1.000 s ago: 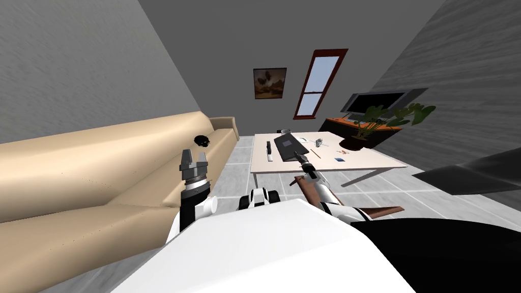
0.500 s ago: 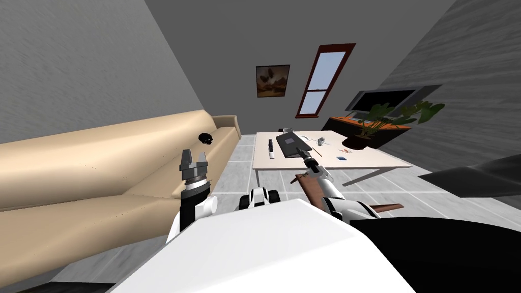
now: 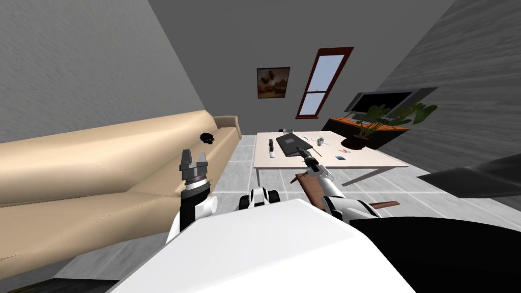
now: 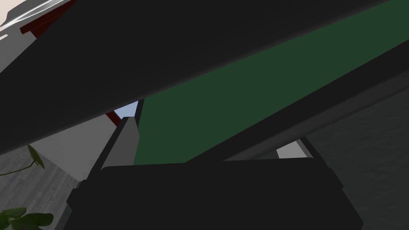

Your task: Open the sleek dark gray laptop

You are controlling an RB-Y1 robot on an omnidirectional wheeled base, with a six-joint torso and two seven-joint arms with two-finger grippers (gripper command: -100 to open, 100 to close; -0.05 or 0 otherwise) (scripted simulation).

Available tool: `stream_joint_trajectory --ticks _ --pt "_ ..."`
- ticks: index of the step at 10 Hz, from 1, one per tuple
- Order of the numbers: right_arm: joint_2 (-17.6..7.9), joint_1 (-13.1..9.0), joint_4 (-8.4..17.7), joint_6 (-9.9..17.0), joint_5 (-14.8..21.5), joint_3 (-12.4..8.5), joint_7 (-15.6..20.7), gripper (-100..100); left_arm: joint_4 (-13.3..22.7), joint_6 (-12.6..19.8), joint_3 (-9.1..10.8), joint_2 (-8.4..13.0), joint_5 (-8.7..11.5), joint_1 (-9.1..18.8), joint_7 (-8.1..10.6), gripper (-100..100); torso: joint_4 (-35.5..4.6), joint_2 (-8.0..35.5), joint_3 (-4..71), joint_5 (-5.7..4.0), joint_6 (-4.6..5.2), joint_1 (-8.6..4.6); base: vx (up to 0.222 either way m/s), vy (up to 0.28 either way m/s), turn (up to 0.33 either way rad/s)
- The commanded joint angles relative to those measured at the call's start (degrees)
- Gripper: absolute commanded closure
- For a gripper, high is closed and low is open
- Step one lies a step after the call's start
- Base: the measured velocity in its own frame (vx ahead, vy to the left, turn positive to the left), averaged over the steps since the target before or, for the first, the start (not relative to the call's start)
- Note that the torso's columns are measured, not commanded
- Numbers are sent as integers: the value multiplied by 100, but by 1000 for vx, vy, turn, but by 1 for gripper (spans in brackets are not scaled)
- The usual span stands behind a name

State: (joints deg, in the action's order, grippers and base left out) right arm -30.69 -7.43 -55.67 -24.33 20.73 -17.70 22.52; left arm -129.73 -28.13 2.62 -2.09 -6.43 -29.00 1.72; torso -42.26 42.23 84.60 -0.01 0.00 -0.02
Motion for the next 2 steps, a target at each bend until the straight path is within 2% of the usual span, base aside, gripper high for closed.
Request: stream_joint_trajectory --ticks 1,2 --pt "-4 -6 -5 -3 -2 -3 -1 0 0 0 0 0 0 0 0 0 4 0 -1 -5 0 -4 0 0 0" --pt "-4 -6 -5 -3 -2 -3 -1 0 0 0 0 0 0 0 0 0 1 1 -1 -3 0 -3 0 0 0"
